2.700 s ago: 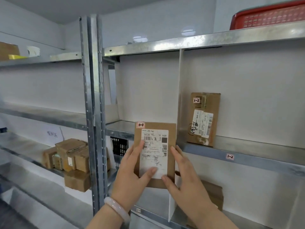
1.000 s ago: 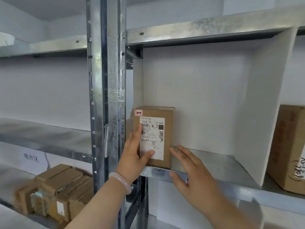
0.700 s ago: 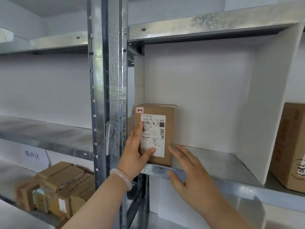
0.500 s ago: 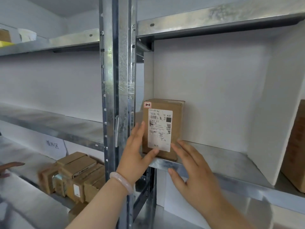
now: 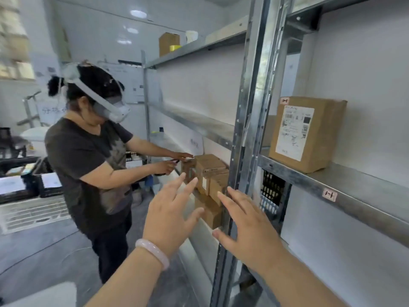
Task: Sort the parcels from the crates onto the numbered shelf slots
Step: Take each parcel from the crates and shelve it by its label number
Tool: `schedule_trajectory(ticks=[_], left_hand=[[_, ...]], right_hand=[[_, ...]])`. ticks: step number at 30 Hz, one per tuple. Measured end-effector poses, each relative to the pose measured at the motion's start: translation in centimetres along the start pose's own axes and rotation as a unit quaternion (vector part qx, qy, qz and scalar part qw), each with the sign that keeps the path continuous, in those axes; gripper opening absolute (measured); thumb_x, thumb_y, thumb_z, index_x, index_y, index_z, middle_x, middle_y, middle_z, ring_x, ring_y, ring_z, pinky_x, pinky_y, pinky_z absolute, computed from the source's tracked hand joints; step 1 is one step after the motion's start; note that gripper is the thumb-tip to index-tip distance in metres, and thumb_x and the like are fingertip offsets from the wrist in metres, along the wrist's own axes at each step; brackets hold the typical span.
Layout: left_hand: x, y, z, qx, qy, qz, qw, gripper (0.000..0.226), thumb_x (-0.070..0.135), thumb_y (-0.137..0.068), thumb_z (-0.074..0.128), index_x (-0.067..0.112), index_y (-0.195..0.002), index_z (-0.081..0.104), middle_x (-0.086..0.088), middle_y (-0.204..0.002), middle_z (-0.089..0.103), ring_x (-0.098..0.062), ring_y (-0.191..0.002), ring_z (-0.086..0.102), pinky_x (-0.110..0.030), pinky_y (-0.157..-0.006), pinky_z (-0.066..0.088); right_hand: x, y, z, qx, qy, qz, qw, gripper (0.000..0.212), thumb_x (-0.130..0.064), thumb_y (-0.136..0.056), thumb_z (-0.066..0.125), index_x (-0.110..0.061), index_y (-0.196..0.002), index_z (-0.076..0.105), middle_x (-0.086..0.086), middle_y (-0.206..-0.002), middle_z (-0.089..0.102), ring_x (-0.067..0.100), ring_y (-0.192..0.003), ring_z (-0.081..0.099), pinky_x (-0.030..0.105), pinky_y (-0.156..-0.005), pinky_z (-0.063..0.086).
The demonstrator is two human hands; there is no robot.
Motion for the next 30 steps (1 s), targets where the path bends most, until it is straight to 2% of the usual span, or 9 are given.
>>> schedule_trajectory(ticks=[3,7,10,13,16,20,24,26,30], left_hand=[[-0.9,6.2,-4.1,-0.032,-0.072,-0.054,0.995,0.069,0.044,-0.083,0.073,0.022,-0.144,0.049,-0.009,-0.149,0.045,-0.030,-0.135,0.045,-0.050,-0.106,0.043],[-2.0,14.2,-10.1,-0.058,-0.145,-0.136,0.978,0.069,0.045,-0.083,0.073,0.027,-0.145,0.048,-0.005,-0.152,0.043,-0.028,-0.138,0.043,-0.048,-0.109,0.041],[-2.7,19.0,-14.9,-0.068,-0.185,-0.190,0.962,0.068,0.046,-0.084,0.071,0.030,-0.145,0.047,-0.002,-0.153,0.041,-0.025,-0.139,0.041,-0.048,-0.110,0.039],[-3.4,23.8,-20.1,-0.059,-0.229,-0.244,0.940,0.067,0.045,-0.082,0.075,0.026,-0.142,0.052,-0.005,-0.148,0.047,-0.028,-0.134,0.047,-0.050,-0.107,0.043],[-4.2,27.6,-24.3,-0.042,-0.241,-0.301,0.922,0.067,0.044,-0.081,0.076,0.025,-0.141,0.053,-0.005,-0.147,0.048,-0.028,-0.135,0.047,-0.051,-0.105,0.043],[-5.7,31.4,-28.5,-0.023,-0.246,-0.334,0.909,0.064,0.040,-0.079,0.078,0.022,-0.137,0.058,-0.006,-0.143,0.053,-0.029,-0.130,0.051,-0.050,-0.104,0.045],[-8.6,35.6,-32.3,-0.022,-0.271,-0.350,0.897,0.066,0.042,-0.078,0.079,0.027,-0.137,0.056,0.001,-0.140,0.055,-0.023,-0.127,0.051,-0.032,-0.104,0.033],[-11.0,37.9,-34.2,-0.028,-0.258,-0.381,0.887,0.066,0.047,-0.082,0.073,0.035,-0.142,0.049,0.006,-0.147,0.047,-0.020,-0.134,0.043,-0.031,-0.107,0.030],[-17.1,41.6,-37.7,-0.070,-0.210,-0.426,0.877,0.066,0.059,-0.090,0.056,0.047,-0.149,0.028,0.012,-0.158,0.027,-0.017,-0.147,0.022,-0.040,-0.117,0.026]], right_hand=[[-4.1,1.5,2.1,-0.030,-0.038,-0.060,0.997,0.079,-0.069,-0.086,0.044,-0.049,-0.149,0.000,-0.017,-0.160,0.001,0.005,-0.145,0.000,0.023,-0.117,0.004],[-11.0,3.3,4.5,-0.075,-0.112,-0.141,0.981,0.083,-0.068,-0.087,0.047,-0.059,-0.140,-0.017,-0.022,-0.158,-0.004,0.002,-0.143,-0.005,0.021,-0.112,0.002],[-16.4,4.5,5.7,-0.101,-0.172,-0.184,0.962,0.081,-0.063,-0.088,0.051,-0.056,-0.145,-0.006,-0.024,-0.158,-0.002,0.003,-0.145,-0.001,0.027,-0.116,0.013],[-22.1,5.4,6.1,-0.114,-0.205,-0.235,0.943,0.079,-0.058,-0.089,0.052,-0.051,-0.148,0.001,-0.023,-0.158,0.000,0.001,-0.144,0.000,0.022,-0.112,0.009],[-27.2,6.1,6.6,-0.130,-0.228,-0.270,0.926,0.077,-0.056,-0.090,0.052,-0.046,-0.151,0.006,-0.019,-0.159,0.004,0.004,-0.145,0.003,0.023,-0.114,0.011],[-32.9,7.0,8.2,-0.158,-0.246,-0.291,0.911,0.076,-0.054,-0.090,0.053,-0.045,-0.151,0.007,-0.019,-0.160,0.004,0.002,-0.145,0.001,0.024,-0.115,0.009],[-38.7,7.8,10.2,-0.176,-0.253,-0.299,0.903,0.074,-0.052,-0.091,0.052,-0.046,-0.150,0.008,-0.018,-0.160,0.007,0.005,-0.146,0.004,0.022,-0.112,0.004],[-41.8,7.9,11.5,-0.185,-0.252,-0.298,0.902,0.072,-0.052,-0.091,0.051,-0.046,-0.150,0.011,-0.016,-0.160,0.009,0.006,-0.146,0.004,0.020,-0.110,0.001],[-48.5,7.6,13.9,-0.189,-0.258,-0.272,0.908,0.070,-0.051,-0.091,0.053,-0.041,-0.151,0.018,-0.014,-0.159,0.014,0.005,-0.145,0.009,0.020,-0.112,0.007]])
Point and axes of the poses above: each hand's wrist, its own y-axis away from the middle knuckle, its own z-axis out of the palm, x = y × z, the point moved 4 cm from there along -y, towards the middle knuckle
